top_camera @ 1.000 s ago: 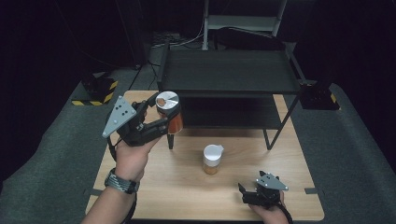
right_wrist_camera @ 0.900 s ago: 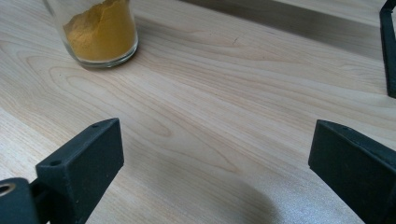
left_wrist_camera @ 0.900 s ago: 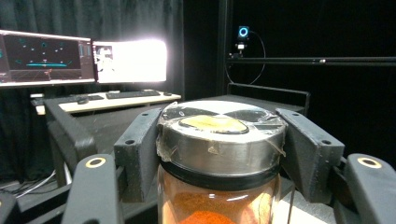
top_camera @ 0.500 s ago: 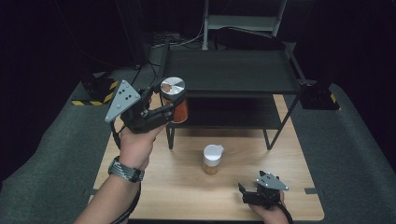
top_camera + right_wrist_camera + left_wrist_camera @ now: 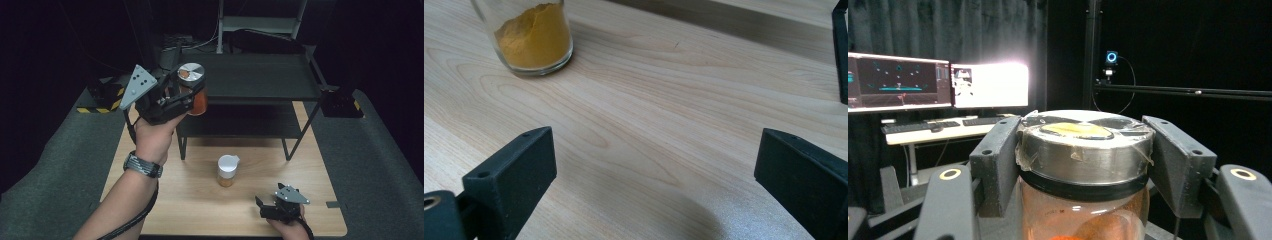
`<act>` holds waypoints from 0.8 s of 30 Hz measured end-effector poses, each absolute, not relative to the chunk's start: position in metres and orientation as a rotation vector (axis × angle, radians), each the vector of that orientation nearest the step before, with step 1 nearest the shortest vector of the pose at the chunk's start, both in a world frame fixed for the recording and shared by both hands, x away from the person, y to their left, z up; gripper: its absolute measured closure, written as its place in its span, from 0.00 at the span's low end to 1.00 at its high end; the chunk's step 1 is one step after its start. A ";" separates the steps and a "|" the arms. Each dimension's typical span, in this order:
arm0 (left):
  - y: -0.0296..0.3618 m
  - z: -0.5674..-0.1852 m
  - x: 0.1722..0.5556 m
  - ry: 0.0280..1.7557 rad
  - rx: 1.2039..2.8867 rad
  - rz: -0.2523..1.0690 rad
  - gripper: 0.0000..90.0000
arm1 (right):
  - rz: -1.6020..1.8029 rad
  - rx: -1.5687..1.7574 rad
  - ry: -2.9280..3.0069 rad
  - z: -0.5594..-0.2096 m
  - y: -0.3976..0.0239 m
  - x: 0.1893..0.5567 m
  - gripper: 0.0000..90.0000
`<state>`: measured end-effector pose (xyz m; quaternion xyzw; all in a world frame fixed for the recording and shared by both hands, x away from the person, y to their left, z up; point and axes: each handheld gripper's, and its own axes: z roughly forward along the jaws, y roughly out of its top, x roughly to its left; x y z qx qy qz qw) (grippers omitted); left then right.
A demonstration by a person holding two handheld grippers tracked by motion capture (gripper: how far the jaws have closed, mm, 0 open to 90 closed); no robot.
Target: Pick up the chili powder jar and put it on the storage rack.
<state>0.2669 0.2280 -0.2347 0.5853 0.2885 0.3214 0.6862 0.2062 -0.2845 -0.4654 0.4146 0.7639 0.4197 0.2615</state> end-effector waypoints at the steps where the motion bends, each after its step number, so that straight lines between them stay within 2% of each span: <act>1: 0.227 -0.234 0.269 0.645 1.309 0.723 0.39 | 1.137 1.122 2.067 -0.466 -0.285 0.206 0.03; 24: 0.204 -0.227 0.316 0.684 1.327 0.739 0.39 | 1.140 1.110 2.075 -0.466 -0.285 0.206 0.03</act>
